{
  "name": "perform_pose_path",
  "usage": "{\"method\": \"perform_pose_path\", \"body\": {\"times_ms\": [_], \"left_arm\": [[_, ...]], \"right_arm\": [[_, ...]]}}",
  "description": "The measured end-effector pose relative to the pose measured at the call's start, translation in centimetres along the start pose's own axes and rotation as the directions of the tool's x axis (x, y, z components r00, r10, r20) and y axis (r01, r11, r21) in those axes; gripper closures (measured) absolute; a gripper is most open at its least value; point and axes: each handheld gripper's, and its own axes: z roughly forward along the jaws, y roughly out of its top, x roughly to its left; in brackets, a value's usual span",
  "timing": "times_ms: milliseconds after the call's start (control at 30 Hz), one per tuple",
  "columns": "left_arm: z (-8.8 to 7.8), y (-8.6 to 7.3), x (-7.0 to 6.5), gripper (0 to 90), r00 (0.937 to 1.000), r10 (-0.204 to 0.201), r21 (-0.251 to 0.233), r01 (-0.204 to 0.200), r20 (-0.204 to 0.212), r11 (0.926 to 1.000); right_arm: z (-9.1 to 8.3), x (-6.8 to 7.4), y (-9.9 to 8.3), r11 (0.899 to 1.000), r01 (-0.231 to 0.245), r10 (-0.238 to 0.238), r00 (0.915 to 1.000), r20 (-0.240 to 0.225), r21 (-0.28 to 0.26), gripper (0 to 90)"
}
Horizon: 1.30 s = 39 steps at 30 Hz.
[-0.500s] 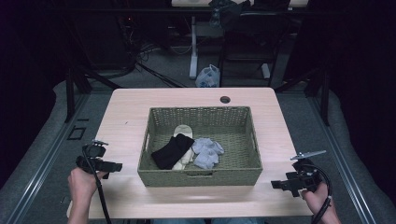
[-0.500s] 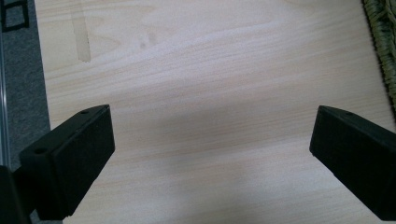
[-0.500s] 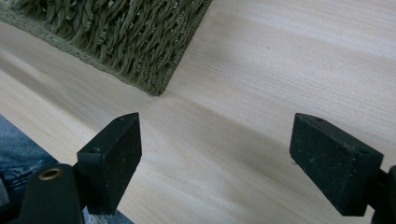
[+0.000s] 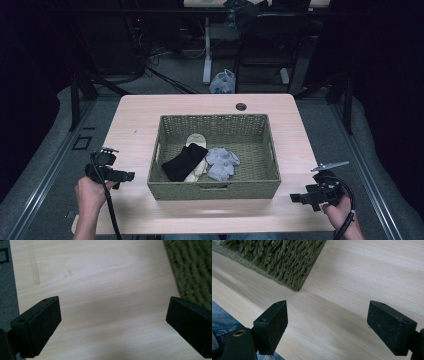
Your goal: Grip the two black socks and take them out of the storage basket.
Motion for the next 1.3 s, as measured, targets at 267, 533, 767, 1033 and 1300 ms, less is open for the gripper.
{"method": "perform_pose_path", "body": {"times_ms": [267,533,767,1033,1300], "left_arm": [[-2.1,1.8,-1.7,0.1,0.9989,0.030,-0.047,-0.028,0.037,0.9985],[-3.7,3.8,-3.8,0.1,0.9931,0.101,-0.074,-0.096,0.060,0.9926],[-3.8,5.5,-5.5,0.1,0.9838,0.161,-0.067,-0.156,0.079,0.9855],[-3.7,8.3,-8.5,0.1,0.9621,0.255,-0.061,-0.250,0.098,0.9664],[-2.5,9.8,-10.5,0.1,0.9468,0.299,-0.032,-0.297,0.120,0.9543]], "right_arm": [[0.0,0.0,-0.1,1.000,-0.010,0.010,0.9999,0.007,-0.002,16.7],[0.0,0.0,-0.1,1.000,-0.007,0.007,0.9999,0.010,0.001,16.7],[0.1,0.0,-0.1,1.000,-0.005,0.005,0.9998,0.019,0.001,16.8],[0.0,0.0,-0.1,1.000,0.014,-0.014,0.9982,0.058,-0.009,16.8],[-0.3,-0.1,-0.1,1.000,-0.006,0.008,0.9985,0.054,-0.030,16.7]]}}
